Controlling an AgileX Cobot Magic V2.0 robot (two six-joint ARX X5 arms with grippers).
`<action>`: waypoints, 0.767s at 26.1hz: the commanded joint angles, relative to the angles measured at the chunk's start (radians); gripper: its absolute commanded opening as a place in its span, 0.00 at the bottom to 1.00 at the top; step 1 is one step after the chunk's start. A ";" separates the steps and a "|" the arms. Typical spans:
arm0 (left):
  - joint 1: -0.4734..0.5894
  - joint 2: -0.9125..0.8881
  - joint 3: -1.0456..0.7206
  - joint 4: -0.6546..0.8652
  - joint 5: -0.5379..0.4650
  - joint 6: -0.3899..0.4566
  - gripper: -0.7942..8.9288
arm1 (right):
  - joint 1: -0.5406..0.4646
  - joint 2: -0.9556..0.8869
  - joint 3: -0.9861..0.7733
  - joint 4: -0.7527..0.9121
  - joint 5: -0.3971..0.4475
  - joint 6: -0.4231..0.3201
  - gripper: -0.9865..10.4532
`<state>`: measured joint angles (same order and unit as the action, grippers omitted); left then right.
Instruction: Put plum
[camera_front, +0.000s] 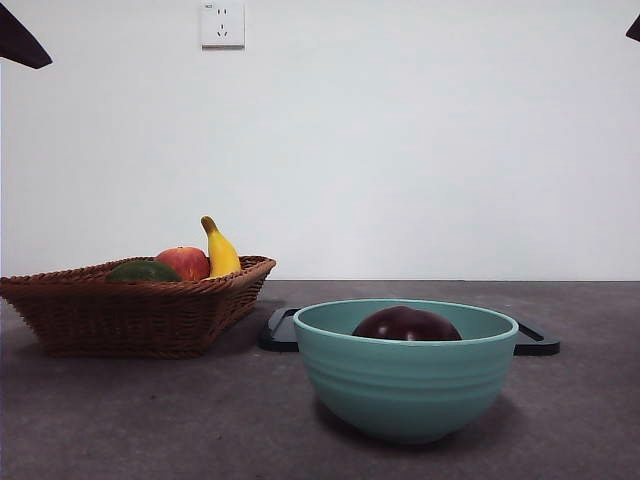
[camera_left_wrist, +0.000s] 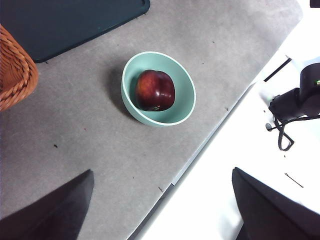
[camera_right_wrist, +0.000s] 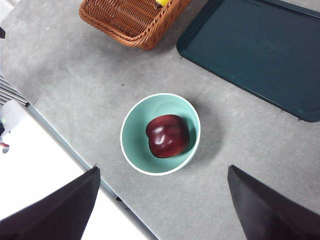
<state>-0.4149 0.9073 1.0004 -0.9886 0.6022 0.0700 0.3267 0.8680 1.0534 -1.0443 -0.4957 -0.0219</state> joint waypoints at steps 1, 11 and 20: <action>-0.005 0.005 0.012 0.010 0.006 0.021 0.53 | 0.005 0.007 0.016 -0.002 -0.002 0.003 0.44; -0.005 0.005 0.012 0.017 0.006 0.020 0.53 | 0.011 0.072 0.013 -0.013 -0.001 0.007 0.44; -0.005 0.005 0.012 0.016 0.006 0.020 0.53 | 0.098 0.227 -0.015 0.050 0.085 0.014 0.44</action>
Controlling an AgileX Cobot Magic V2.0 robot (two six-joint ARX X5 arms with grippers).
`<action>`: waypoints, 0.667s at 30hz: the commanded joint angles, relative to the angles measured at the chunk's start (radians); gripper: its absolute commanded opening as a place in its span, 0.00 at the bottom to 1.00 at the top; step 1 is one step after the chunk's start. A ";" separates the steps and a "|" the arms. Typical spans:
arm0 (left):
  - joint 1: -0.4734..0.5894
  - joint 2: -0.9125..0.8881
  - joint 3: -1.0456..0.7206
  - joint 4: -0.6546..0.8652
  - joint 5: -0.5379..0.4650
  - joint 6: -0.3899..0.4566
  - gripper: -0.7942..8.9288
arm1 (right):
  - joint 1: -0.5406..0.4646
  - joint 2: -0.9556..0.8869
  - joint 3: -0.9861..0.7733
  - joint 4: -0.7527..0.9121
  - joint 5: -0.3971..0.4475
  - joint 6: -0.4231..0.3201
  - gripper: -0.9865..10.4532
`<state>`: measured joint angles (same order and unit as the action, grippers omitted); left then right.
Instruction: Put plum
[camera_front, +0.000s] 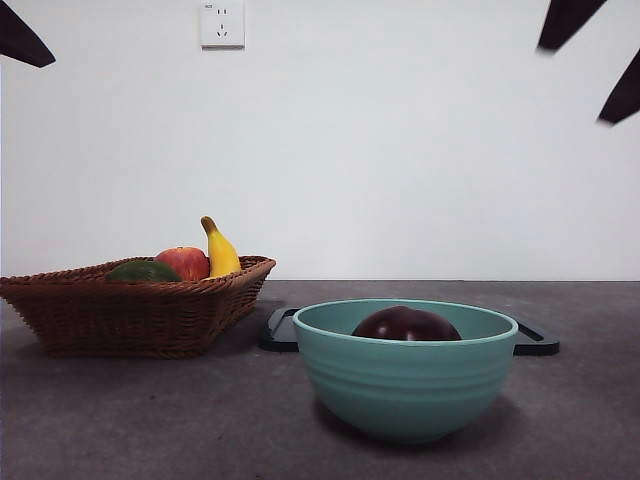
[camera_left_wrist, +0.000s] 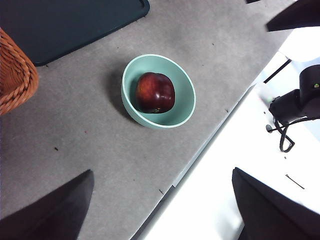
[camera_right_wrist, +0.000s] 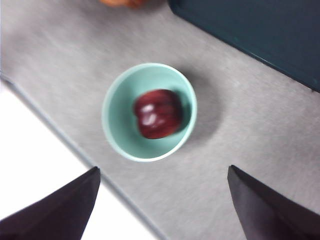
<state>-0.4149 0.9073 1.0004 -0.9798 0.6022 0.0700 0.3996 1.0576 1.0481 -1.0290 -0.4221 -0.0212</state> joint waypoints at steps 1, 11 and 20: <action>-0.005 0.005 0.012 0.008 0.006 0.020 0.53 | 0.035 0.053 -0.021 0.056 0.011 0.017 0.44; -0.005 0.005 0.012 0.008 0.006 0.020 0.53 | 0.076 0.194 -0.164 0.317 0.082 0.063 0.38; -0.005 0.005 0.012 0.008 0.006 0.020 0.53 | 0.092 0.330 -0.167 0.408 0.083 0.066 0.36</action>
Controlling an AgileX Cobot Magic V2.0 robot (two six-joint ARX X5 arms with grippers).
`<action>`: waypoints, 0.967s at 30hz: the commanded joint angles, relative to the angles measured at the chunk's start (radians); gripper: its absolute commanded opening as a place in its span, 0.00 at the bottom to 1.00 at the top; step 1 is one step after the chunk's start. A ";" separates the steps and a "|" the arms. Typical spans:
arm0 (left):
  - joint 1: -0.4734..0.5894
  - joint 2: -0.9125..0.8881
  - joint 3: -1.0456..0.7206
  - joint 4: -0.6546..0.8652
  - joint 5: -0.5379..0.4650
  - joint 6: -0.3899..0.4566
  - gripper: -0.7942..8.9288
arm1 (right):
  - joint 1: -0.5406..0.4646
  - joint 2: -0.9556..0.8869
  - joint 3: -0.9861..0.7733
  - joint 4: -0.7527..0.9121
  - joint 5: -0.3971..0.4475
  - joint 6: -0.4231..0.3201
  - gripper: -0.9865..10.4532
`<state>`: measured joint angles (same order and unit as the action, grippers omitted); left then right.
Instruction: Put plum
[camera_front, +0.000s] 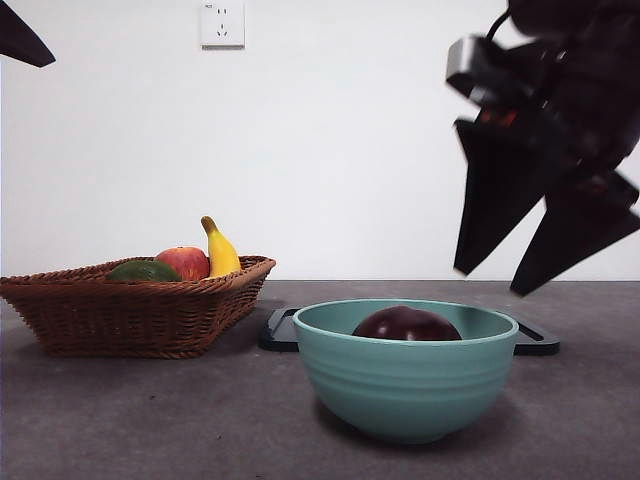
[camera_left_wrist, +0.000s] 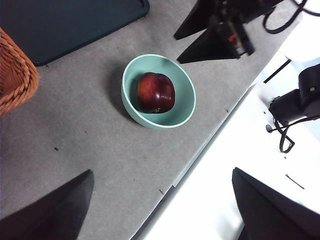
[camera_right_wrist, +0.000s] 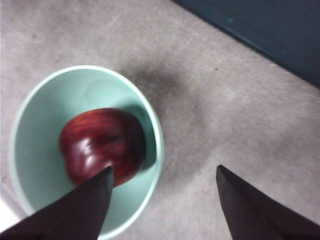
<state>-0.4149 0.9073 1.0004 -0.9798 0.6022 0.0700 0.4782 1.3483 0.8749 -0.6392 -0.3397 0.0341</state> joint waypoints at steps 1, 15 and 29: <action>-0.005 0.005 0.012 0.008 0.006 0.020 0.53 | 0.018 0.056 0.006 0.027 0.001 0.011 0.36; -0.005 0.005 0.012 0.008 0.006 0.020 0.53 | 0.044 0.181 0.006 0.112 0.008 0.011 0.16; -0.005 0.005 0.012 0.009 0.006 0.020 0.53 | 0.055 0.166 0.039 0.105 -0.005 0.045 0.10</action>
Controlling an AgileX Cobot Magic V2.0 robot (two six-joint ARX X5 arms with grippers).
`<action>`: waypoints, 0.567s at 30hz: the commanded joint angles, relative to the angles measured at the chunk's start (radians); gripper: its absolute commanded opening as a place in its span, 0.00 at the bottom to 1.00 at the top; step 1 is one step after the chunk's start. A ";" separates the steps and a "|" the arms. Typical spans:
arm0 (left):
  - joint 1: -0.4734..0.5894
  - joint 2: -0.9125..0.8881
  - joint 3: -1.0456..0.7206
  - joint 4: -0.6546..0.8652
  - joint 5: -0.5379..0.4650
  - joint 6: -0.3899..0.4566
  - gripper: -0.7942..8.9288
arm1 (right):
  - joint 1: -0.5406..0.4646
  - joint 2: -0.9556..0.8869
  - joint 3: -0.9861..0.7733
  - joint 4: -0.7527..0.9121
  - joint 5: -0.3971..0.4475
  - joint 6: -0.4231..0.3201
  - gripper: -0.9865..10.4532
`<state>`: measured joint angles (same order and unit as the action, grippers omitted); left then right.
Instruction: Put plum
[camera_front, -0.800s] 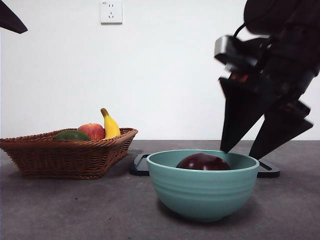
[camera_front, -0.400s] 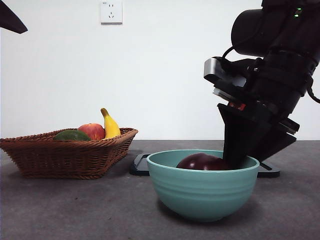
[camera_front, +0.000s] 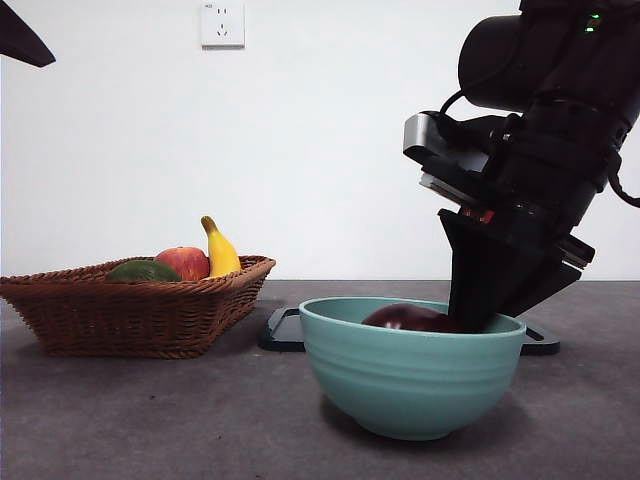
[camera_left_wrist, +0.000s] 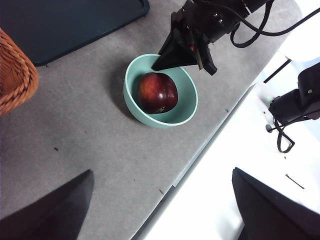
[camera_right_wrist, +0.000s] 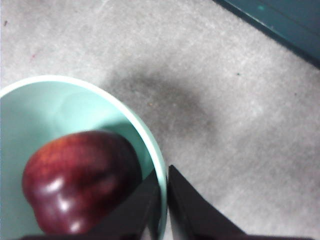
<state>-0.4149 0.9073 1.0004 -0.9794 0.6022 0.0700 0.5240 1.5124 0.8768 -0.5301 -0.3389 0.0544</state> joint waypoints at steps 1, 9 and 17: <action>-0.005 0.005 0.012 0.009 0.006 0.020 0.53 | 0.009 0.002 0.051 -0.015 -0.005 0.025 0.10; -0.005 0.005 0.012 0.015 0.006 0.020 0.53 | -0.034 0.006 0.191 -0.057 0.008 0.031 0.10; -0.005 0.005 0.012 0.016 0.006 0.020 0.53 | -0.134 0.106 0.370 -0.105 0.008 0.031 0.10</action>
<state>-0.4149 0.9073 1.0004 -0.9722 0.6022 0.0700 0.3923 1.5871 1.2133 -0.6342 -0.3317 0.0757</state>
